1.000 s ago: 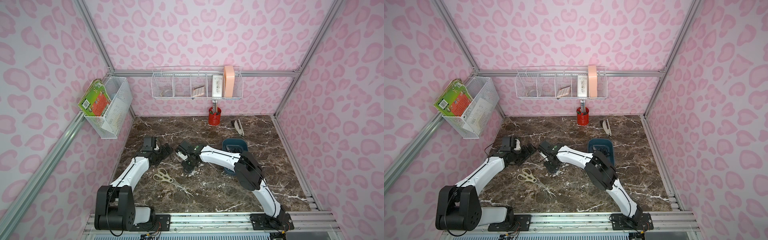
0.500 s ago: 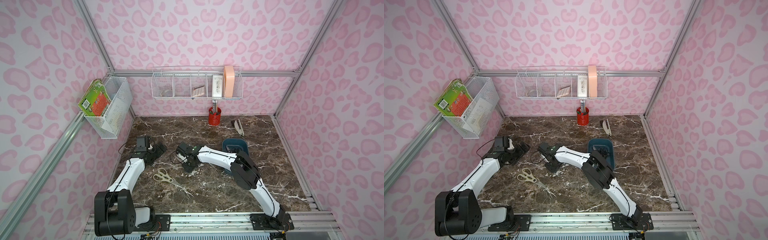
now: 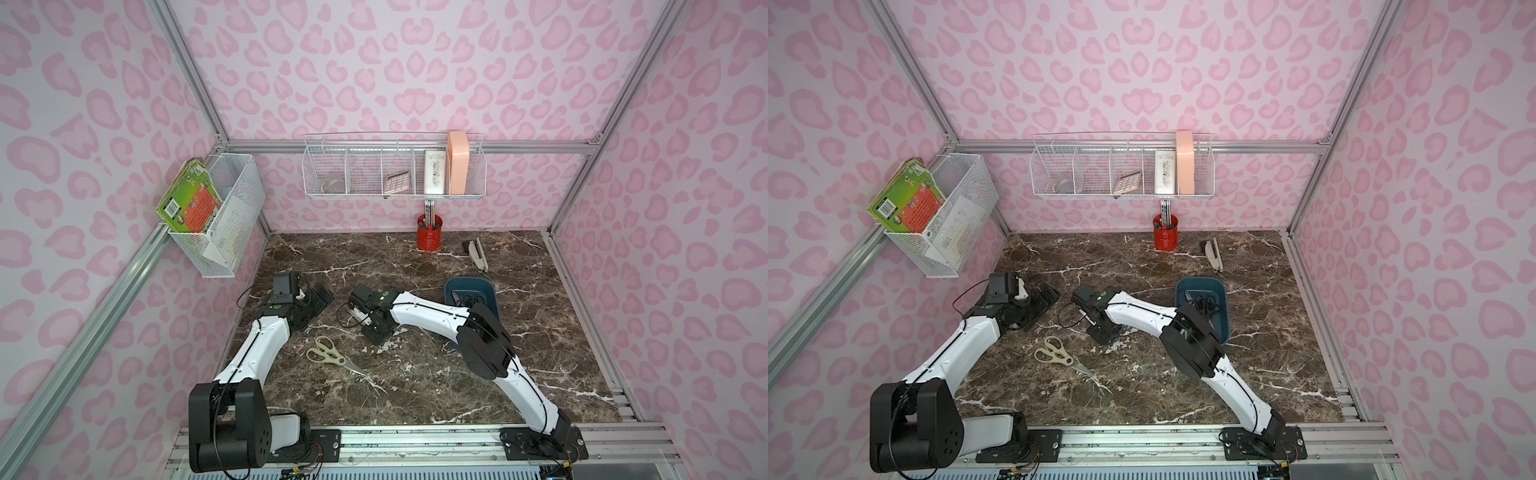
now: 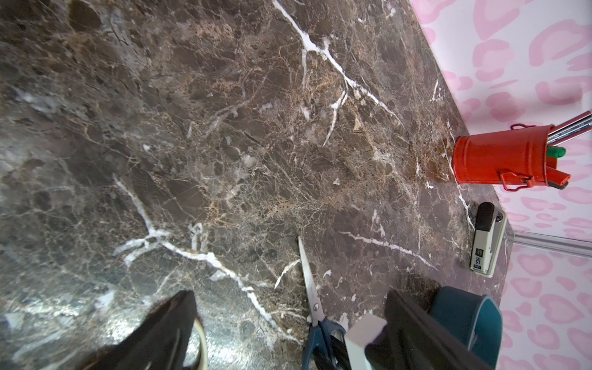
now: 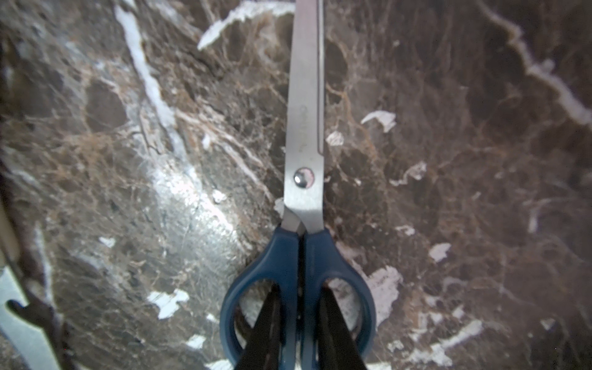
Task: Put the scissors into the storage box
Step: Pick up the scissors from the center of the board.
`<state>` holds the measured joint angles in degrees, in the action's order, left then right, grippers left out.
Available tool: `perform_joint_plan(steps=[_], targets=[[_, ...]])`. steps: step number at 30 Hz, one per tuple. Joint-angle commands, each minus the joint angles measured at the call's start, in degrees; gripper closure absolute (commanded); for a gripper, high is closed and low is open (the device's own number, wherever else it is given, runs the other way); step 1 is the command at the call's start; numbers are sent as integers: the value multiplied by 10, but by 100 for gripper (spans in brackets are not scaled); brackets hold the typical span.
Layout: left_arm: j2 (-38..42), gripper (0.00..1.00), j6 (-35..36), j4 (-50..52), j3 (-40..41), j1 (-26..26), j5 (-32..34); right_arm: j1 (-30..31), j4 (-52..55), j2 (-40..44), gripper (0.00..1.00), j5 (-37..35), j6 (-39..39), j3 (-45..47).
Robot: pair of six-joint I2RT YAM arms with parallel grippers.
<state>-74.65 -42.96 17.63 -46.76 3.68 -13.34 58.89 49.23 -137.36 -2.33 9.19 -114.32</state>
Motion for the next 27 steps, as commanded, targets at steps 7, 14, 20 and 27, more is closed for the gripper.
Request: perform_joint_plan(steps=[7, 14, 20, 27], targets=[[-1, 3, 4, 7, 3, 0, 0, -3, 25, -19, 100, -8, 5, 13], [-7, 3, 3, 4, 4, 1, 0, -11, 0, 14, 100, -14, 12, 23], [-13, 3, 4, 3, 4, 1, 1, -30, -99, 124, 100, 3, 30, 81], [-21, 3, 9, 0, 3, 1, -10, -98, -188, 231, 100, 55, 85, 180]])
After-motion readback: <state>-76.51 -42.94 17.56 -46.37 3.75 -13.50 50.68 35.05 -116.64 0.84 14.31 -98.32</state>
